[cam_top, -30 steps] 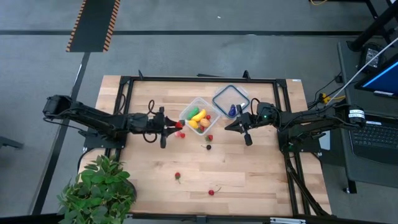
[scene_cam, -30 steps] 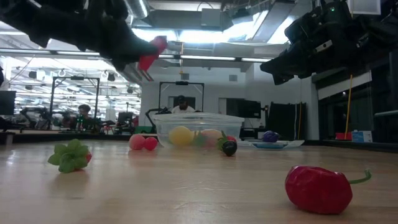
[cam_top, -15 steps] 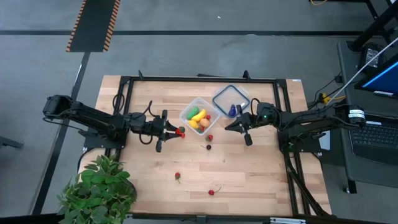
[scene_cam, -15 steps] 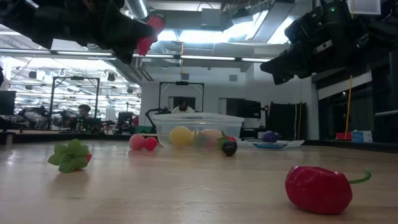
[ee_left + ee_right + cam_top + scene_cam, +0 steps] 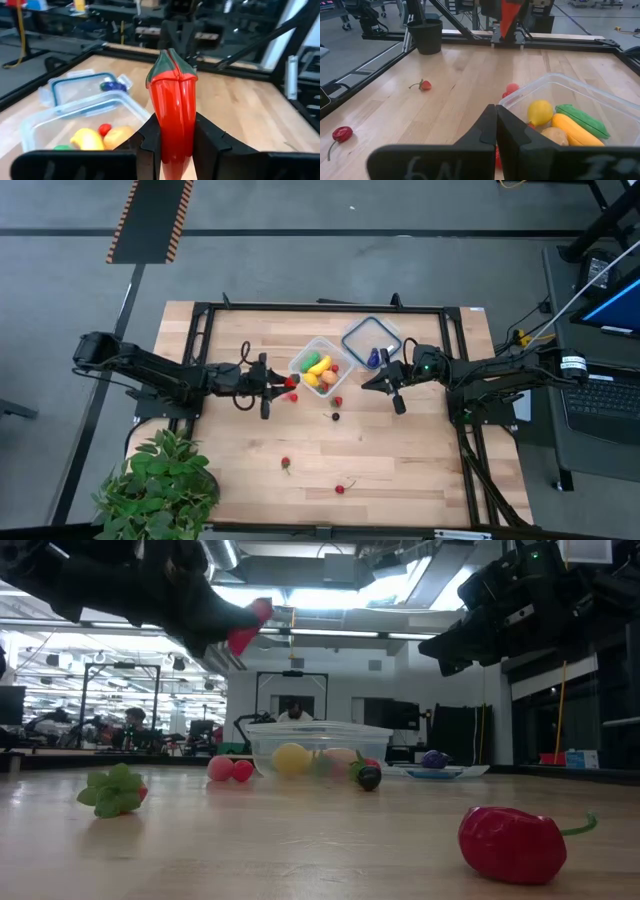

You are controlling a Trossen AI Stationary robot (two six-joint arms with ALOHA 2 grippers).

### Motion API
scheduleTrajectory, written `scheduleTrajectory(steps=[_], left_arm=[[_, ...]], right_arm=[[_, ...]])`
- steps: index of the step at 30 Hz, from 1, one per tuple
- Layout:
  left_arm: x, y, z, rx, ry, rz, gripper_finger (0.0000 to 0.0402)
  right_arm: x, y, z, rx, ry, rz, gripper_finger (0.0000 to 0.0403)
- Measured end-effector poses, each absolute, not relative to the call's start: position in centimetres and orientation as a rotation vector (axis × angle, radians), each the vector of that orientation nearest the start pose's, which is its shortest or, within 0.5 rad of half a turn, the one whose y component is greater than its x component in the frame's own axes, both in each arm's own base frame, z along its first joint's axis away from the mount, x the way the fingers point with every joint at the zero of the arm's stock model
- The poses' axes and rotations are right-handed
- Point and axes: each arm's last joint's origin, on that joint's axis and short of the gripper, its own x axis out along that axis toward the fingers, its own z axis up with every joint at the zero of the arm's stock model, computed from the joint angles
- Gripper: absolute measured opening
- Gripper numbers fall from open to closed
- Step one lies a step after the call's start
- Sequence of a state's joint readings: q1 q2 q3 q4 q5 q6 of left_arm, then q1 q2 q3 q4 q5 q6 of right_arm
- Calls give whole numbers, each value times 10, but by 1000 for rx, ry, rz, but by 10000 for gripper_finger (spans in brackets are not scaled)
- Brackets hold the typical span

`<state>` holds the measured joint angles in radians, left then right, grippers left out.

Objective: Pick and placing Produce into tupperware
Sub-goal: Put the red chili pepper into the transparent container

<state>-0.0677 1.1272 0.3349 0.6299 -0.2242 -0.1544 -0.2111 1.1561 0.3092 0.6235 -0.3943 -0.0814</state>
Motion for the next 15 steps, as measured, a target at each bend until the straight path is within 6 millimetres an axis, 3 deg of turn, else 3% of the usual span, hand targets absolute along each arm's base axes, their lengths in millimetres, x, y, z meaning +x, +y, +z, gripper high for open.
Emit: scheduleTrajectory(steps=[8, 15], left_arm=[[249, -6, 199, -57, 313, 238, 69], [279, 8, 208, 22, 446, 231, 69]], right_arm=[[211, -34, 180, -15, 206, 191, 5], [211, -34, 180, -15, 206, 191, 5]])
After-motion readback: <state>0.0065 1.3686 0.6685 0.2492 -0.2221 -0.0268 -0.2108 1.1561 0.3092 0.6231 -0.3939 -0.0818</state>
